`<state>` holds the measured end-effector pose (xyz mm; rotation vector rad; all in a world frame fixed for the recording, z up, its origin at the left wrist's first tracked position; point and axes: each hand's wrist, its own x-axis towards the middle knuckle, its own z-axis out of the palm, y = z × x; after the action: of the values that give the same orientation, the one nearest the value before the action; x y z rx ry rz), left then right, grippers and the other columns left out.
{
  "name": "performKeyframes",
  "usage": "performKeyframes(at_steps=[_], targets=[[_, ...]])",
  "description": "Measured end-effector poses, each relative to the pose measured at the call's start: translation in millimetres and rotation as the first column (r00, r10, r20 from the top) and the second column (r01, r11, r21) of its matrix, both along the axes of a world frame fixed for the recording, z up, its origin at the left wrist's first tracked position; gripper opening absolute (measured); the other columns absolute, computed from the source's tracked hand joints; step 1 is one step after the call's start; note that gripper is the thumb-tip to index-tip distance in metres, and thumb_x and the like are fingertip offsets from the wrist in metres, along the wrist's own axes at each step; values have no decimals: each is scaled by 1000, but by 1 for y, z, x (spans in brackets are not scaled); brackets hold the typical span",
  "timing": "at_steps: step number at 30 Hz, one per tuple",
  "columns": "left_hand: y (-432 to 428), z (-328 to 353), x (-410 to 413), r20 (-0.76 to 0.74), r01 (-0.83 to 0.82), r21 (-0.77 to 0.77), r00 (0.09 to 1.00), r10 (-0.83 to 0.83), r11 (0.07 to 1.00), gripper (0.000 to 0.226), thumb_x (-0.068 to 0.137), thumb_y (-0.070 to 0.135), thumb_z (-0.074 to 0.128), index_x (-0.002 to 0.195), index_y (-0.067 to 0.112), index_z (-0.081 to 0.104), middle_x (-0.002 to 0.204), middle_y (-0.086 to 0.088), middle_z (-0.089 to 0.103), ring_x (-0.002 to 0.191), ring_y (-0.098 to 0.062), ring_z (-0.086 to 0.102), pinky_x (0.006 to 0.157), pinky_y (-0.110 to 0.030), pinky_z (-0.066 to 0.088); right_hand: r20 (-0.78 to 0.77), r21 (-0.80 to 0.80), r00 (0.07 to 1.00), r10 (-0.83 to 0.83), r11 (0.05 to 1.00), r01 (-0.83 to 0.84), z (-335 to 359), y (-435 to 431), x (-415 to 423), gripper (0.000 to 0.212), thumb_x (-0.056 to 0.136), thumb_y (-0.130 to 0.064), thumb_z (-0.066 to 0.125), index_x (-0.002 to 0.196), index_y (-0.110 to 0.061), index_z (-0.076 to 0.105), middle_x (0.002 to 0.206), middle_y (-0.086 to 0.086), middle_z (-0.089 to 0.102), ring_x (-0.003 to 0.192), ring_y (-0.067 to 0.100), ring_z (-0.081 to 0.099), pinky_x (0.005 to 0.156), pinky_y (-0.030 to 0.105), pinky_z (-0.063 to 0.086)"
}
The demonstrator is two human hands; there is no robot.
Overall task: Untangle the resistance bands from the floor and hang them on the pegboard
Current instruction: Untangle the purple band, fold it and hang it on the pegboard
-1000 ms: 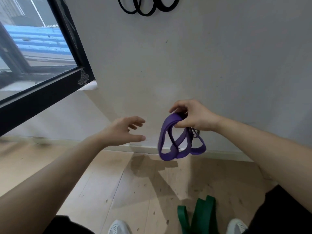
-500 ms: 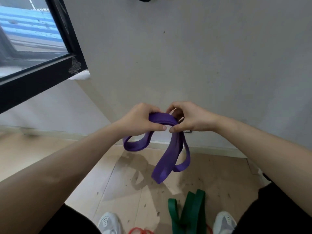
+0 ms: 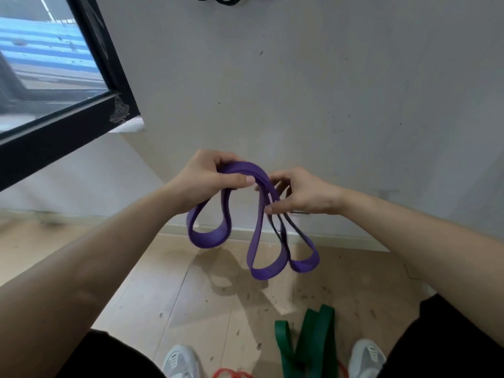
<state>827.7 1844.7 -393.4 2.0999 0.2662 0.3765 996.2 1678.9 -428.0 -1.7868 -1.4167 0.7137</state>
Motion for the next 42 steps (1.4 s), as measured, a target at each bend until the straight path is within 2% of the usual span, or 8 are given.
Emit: performKeyframes(at_steps=[4,8,20,22,26,34,39,42], targets=[[4,8,-5,108,-17,-160,994,34,987,27,79,22,79,100,6,75,84,-8,66,79,-20,61,81,-35,54,-171,12,984,-45,999,48,-19,4,-15,32,79,-22,85,107,-17,71,110,0,72,97,11,69,80,19,54],[4,10,-11,138,-25,-190,989,52,982,26,78,20,76,99,5,74,81,-7,64,76,-21,59,77,-31,53,-327,123,939,-106,980,153,-22,14,-24,21,83,-11,81,100,-3,72,88,0,72,81,9,68,77,21,52],[19,-7,-29,-77,-69,-72,995,64,995,28,76,15,83,102,17,73,83,-4,72,81,-19,67,80,-29,50,-346,276,932,-110,937,213,12,-1,-10,24,82,-14,80,104,-8,72,87,1,70,83,14,65,79,25,53],[10,-8,-23,-44,-58,-76,997,55,995,36,72,26,86,104,15,72,83,-8,69,80,-21,65,82,-36,52,-352,300,930,-105,929,218,14,0,-15,22,83,-15,80,103,-10,71,85,-1,69,82,12,64,79,24,52],[-12,-9,-9,58,-46,-164,997,56,985,34,81,14,83,111,11,68,92,-12,76,92,-34,73,90,-43,59,-311,327,946,-86,925,192,16,1,-19,26,82,-18,82,104,-12,71,87,-2,71,83,12,65,79,24,52],[-28,-5,8,123,-48,-206,990,75,977,32,77,24,83,106,14,73,91,-1,77,87,-13,72,80,-22,55,-189,141,979,-78,984,105,29,-19,4,32,83,-11,81,112,-8,69,102,15,73,91,27,70,84,29,58],[-35,-5,15,134,-65,-234,986,98,970,26,86,14,78,111,11,72,94,-1,77,91,-14,72,86,-25,56,-190,84,977,-92,990,110,16,-22,4,30,83,-3,79,111,-5,67,102,12,75,91,14,73,78,23,56],[-38,2,17,170,-114,-275,972,165,955,23,88,15,76,111,14,72,92,0,74,90,-16,69,88,-32,57,-229,163,962,-147,969,187,21,-25,8,30,84,-3,78,112,-7,68,104,17,74,94,20,72,87,33,58]])
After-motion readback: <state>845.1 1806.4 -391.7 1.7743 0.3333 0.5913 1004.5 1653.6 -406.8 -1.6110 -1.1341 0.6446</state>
